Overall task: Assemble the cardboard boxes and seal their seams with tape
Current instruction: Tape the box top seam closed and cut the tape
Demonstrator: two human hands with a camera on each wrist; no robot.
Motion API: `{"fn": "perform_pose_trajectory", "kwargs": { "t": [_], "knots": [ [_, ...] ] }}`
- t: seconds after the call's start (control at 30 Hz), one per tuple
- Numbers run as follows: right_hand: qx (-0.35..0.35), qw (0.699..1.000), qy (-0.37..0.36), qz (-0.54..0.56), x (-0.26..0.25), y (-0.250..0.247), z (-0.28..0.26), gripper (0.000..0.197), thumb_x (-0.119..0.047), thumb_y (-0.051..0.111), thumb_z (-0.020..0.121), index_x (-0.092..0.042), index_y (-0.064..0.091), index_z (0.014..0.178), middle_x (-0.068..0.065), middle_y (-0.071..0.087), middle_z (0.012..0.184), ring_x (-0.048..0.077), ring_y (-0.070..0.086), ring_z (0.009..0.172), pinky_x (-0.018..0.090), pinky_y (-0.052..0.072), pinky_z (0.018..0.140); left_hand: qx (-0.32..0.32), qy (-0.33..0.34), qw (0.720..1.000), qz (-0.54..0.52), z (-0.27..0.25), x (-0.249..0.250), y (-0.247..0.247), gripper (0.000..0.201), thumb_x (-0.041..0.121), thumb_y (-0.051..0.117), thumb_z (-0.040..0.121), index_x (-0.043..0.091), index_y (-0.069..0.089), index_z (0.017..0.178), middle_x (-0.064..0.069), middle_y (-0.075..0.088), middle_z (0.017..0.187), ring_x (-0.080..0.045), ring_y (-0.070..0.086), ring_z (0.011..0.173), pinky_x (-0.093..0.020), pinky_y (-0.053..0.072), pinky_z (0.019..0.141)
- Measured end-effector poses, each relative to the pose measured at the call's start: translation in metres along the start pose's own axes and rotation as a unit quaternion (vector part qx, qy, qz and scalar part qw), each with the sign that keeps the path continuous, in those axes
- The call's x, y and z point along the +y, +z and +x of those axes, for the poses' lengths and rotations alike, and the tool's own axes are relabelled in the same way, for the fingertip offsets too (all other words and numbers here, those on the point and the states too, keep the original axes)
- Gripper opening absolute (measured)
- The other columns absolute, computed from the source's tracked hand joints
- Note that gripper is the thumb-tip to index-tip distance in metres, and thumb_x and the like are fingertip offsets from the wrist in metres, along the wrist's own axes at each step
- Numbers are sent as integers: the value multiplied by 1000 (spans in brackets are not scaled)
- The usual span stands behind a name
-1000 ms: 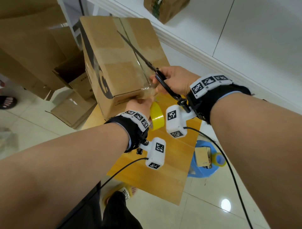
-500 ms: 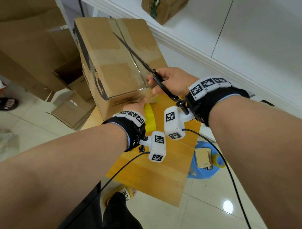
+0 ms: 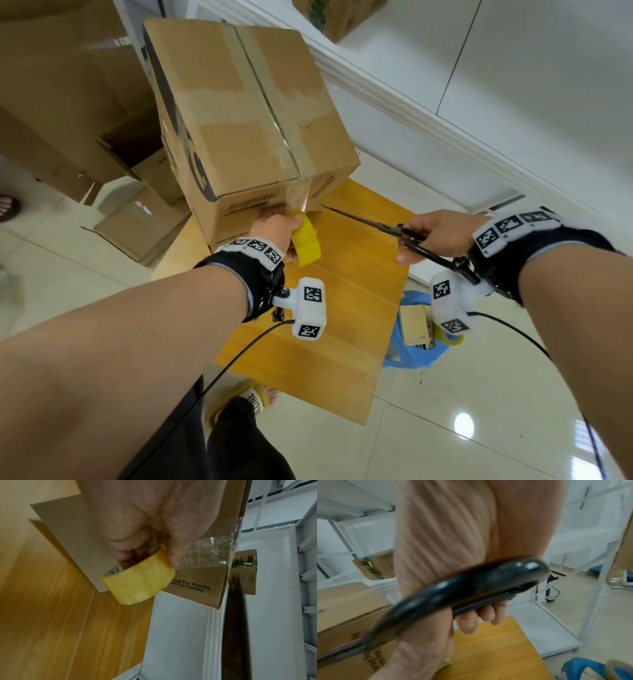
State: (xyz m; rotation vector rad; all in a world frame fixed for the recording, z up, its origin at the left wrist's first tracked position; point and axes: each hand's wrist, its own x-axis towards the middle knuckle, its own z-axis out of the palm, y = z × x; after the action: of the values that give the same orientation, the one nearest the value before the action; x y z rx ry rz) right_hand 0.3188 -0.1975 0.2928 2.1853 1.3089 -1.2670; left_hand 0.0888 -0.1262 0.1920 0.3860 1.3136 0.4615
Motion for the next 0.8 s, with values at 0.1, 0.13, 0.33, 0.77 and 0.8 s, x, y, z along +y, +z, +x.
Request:
{"fn": "perform_pose_trajectory", "kwargs": {
  "t": [0.1,0.13,0.33,0.77,0.8],
  "knots": [
    [-8,998,9,-54,-12,1,4,57,-76,68,53,-34,61,91,-9,59,94,12,55,91,40,41,93,-6,-1,1000,-8,6,-3,-3,27,9,66,88,15,62,115,-13,71,96,-31,68,88,-50,57,75],
    [-10,997,11,-70,-16,1,6,65,-78,64,52,-33,60,97,-10,58,98,13,55,95,41,41,95,-8,-2,1000,-9,8,-4,-4,26,10,66,89,16,62,114,-13,69,100,-30,68,89,-48,57,73],
    [-16,994,20,-109,-36,3,11,80,-82,60,50,-28,57,109,-6,57,112,23,53,111,44,40,102,-22,-28,999,12,11,-4,-6,6,12,62,92,14,61,87,-10,67,87,-26,65,83,-43,54,76],
    [16,993,-26,-117,-53,1,24,69,-78,64,55,-26,63,101,-1,64,99,18,60,92,35,46,78,17,-13,999,24,18,-3,-12,18,12,76,78,8,63,89,-17,72,94,-33,70,85,-47,59,73],
    [16,992,-27,-126,-54,1,25,66,-76,65,59,-25,63,102,0,64,100,20,60,93,35,46,80,16,-13,999,25,19,-4,-12,18,12,76,79,7,63,90,-17,72,95,-33,70,85,-46,59,73]
  ]
}}
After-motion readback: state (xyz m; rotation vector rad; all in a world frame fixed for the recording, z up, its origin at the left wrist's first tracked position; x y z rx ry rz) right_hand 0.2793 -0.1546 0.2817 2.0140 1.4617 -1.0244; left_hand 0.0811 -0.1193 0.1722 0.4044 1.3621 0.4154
